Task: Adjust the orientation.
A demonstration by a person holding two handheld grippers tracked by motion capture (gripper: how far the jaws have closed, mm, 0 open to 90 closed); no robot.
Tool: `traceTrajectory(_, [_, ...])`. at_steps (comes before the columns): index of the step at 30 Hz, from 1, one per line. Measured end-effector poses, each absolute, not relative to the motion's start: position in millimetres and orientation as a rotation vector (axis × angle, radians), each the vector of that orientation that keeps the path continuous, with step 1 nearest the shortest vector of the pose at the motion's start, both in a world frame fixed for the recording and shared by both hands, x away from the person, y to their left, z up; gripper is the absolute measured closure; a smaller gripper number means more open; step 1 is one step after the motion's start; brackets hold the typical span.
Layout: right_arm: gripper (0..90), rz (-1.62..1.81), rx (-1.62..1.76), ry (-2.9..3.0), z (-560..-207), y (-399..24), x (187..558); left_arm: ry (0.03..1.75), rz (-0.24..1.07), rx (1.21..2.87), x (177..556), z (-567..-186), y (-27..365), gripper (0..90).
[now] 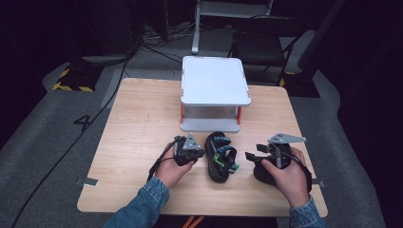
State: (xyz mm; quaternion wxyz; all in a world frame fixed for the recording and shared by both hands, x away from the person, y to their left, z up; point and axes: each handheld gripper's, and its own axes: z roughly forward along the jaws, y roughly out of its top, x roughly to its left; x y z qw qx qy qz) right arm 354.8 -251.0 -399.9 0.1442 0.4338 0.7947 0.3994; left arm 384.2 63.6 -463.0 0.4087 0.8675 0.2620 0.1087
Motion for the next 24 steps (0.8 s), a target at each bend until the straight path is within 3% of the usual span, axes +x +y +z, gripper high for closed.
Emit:
traceTrajectory(7, [39.6,1.158,1.286,2.240,-396,-270,351,0.692,0.257,2.119,378,-452,67,78.1])
traceTrajectory(10, [39.6,1.161,1.288,2.227,-394,-272,350,0.695,0.245,2.051,378,-448,61,57.8])
traceTrajectory(14, [39.6,1.166,1.296,2.226,-395,-274,348,0.646,0.269,2.070,381,-451,38,43.5])
traceTrajectory(17, [39.6,1.163,1.304,2.227,-396,-275,347,0.633,0.311,2.131,388,-460,25,44.1])
traceTrajectory(18, [39.6,1.166,1.303,2.225,-397,-277,347,0.631,0.309,2.146,391,-464,23,49.7])
traceTrajectory(19, [39.6,1.168,1.313,2.219,-396,-278,346,0.629,0.285,2.153,394,-466,23,61.9])
traceTrajectory(24, [39.6,1.169,1.321,2.212,-398,-283,346,0.630,0.291,2.120,398,-463,30,70.0])
